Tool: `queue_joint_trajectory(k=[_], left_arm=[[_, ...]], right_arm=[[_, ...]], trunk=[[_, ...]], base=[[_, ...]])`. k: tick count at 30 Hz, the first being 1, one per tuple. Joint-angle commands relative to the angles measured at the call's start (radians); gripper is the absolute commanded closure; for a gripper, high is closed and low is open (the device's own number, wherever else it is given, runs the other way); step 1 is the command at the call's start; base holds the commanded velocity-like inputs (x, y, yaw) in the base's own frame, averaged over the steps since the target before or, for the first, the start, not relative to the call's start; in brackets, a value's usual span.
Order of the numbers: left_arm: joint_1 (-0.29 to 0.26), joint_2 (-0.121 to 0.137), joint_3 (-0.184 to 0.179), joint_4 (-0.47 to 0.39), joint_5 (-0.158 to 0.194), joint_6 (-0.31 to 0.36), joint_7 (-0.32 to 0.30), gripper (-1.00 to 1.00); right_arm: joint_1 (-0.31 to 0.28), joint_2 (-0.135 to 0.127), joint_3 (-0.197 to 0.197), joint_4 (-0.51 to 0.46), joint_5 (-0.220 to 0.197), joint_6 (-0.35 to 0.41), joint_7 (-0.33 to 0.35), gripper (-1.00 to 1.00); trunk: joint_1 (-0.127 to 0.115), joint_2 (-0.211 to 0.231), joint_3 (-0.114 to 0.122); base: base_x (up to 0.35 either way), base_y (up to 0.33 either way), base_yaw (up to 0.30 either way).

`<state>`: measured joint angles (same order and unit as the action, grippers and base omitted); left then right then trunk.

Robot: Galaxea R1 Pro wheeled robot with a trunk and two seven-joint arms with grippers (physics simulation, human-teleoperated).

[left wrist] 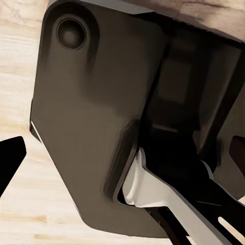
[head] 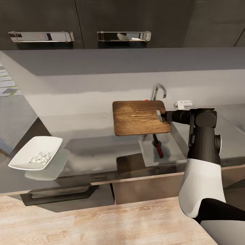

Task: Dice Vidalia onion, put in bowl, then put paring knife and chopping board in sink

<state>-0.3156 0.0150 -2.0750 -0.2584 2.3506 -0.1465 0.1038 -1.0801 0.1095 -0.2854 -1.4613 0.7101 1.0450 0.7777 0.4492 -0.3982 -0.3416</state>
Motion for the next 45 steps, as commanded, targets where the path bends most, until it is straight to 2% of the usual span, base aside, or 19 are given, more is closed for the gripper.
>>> queue_joint_trajectory(k=[1,7,10,14,16,45], left_arm=[[-0.002,0.001,-0.008,-0.005,0.006,-0.008,0.006,-1.0],[-0.002,0.001,-0.008,-0.005,0.006,-0.008,0.007,-1.0],[-0.002,0.001,-0.008,-0.005,0.006,-0.008,0.007,-1.0],[-0.002,0.001,-0.008,-0.005,0.006,-0.008,0.007,-1.0],[-0.002,0.001,-0.008,-0.005,0.006,-0.008,0.007,-1.0],[-0.002,0.001,-0.008,-0.005,0.006,-0.008,0.007,-1.0]], right_arm=[[-0.001,0.001,-0.001,-0.001,0.013,0.002,-0.008,1.0],[-0.001,0.001,0.003,-0.001,0.014,0.002,-0.184,1.0],[-0.001,0.001,0.004,0.0,0.016,0.002,-0.221,1.0],[-0.001,0.001,0.005,0.001,0.019,0.002,-0.33,1.0],[0.0,0.001,0.004,0.001,0.019,0.002,-0.347,1.0],[0.037,0.009,-0.001,0.002,0.008,0.002,-0.354,1.0]], trunk=[[0.001,-0.002,-0.002],[0.001,-0.002,-0.002],[0.001,-0.002,-0.002],[0.001,-0.002,-0.002],[0.001,-0.002,-0.002],[0.001,-0.002,0.0]], base=[[0.095,-0.016,0.0],[0.204,-0.148,0.0],[0.247,-0.196,0.0],[0.108,-0.086,0.0],[0.016,-0.013,0.0],[0.0,0.0,-0.016]])
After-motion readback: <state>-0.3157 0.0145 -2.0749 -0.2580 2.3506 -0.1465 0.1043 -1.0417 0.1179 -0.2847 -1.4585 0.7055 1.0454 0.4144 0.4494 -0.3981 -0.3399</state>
